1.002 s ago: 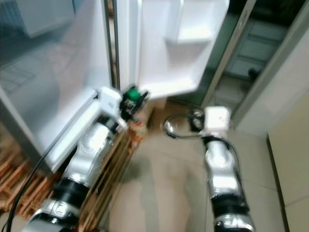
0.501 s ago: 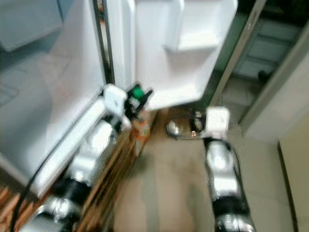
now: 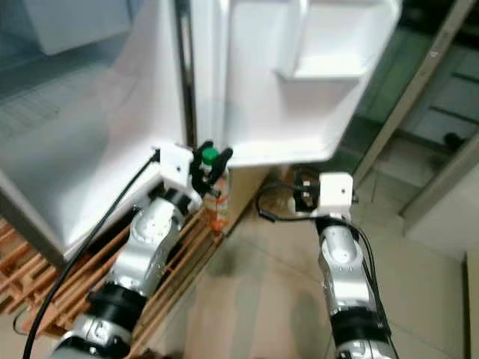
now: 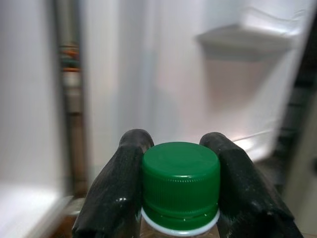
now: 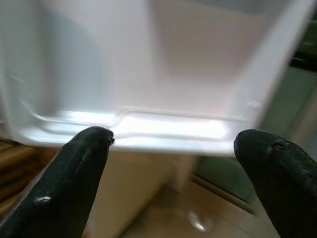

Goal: Restocking fridge

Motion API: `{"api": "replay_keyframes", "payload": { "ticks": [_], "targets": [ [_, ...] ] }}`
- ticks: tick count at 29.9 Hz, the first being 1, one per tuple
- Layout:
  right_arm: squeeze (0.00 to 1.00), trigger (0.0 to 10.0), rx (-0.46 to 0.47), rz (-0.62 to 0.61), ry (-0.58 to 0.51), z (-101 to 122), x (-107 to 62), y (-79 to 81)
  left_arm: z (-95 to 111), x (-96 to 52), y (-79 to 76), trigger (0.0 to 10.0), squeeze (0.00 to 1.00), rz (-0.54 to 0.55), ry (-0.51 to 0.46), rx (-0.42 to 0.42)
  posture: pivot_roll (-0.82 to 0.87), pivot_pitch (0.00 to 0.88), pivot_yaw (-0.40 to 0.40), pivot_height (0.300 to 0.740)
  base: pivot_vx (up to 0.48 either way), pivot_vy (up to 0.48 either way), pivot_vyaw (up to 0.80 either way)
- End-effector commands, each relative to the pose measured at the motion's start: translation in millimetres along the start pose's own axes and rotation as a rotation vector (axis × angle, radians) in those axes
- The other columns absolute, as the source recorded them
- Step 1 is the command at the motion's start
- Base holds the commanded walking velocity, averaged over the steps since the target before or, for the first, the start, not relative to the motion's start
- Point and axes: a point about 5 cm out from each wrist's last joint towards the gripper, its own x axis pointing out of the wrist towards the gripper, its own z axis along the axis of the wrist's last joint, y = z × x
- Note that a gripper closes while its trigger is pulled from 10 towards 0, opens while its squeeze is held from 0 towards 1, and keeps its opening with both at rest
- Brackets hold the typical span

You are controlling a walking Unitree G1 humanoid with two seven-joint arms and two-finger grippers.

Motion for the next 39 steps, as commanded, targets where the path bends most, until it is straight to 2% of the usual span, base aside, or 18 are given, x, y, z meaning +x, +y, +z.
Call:
{"api": "replay_keyframes", "payload": {
  "ticks": [1,6,10,14,15,17,25,34,39],
  "targets": [
    [0.0,10.0,-0.026,-0.015,-0.007,4,2.2,-8.3,9,7.0,-9.0,10.0,0.0,-0.027,-0.031,0.014,-0.06,0.0,-0.049,0.74,0.0,-0.472,0.72],
    [0.0,10.0,-0.012,-0.001,-0.001,3,2.4,-3.0,9,8.4,-5.5,10.0,0.0,-0.037,-0.032,0.033,-0.05,0.0,-0.06,0.74,0.0,-0.472,0.7],
    [0.0,10.0,0.002,0.032,-0.017,6,5.6,4.7,17,15.5,0.0,10.0,0.0,-0.046,-0.051,0.029,-0.05,0.0,-0.06,0.74,0.0,-0.065,0.25],
    [0.0,10.0,-0.003,0.027,-0.025,7,7.0,2.3,19,16.3,-1.4,10.0,0.0,-0.077,-0.07,0.042,-0.05,0.0,-0.042,0.74,0.0,0.0,0.0],
    [0.0,10.0,0.003,-0.002,-0.02,5,7.8,-2.5,19,16.8,-3.5,10.0,0.0,-0.095,-0.073,0.045,-0.05,0.0,-0.028,0.74,0.0,0.0,0.0],
    [0.0,10.0,0.019,-0.029,-0.02,5,8.8,-5.6,21,18.1,-6.0,10.0,0.0,-0.12,-0.08,0.023,-0.04,0.0,-0.018,0.74,0.0,0.0,0.0],
    [0.0,10.0,0.03,-0.018,-0.048,8,11.3,6.1,28,22.7,-11.2,10.0,0.0,-0.199,-0.107,0.072,-0.05,0.0,0.02,0.74,0.448,0.0,0.0],
    [0.0,10.0,0.019,-0.001,-0.029,2,10.1,5.6,37,25.7,-2.3,10.0,0.0,-0.179,-0.14,0.078,-0.03,0.0,-0.001,0.74,0.48,0.0,0.0],
    [0.0,10.0,0.018,0.014,-0.049,7,13.2,8.0,43,26.6,-1.0,10.0,0.0,-0.183,-0.162,0.08,-0.04,0.0,0.01,0.74,0.48,0.0,0.0]
  ]
}}
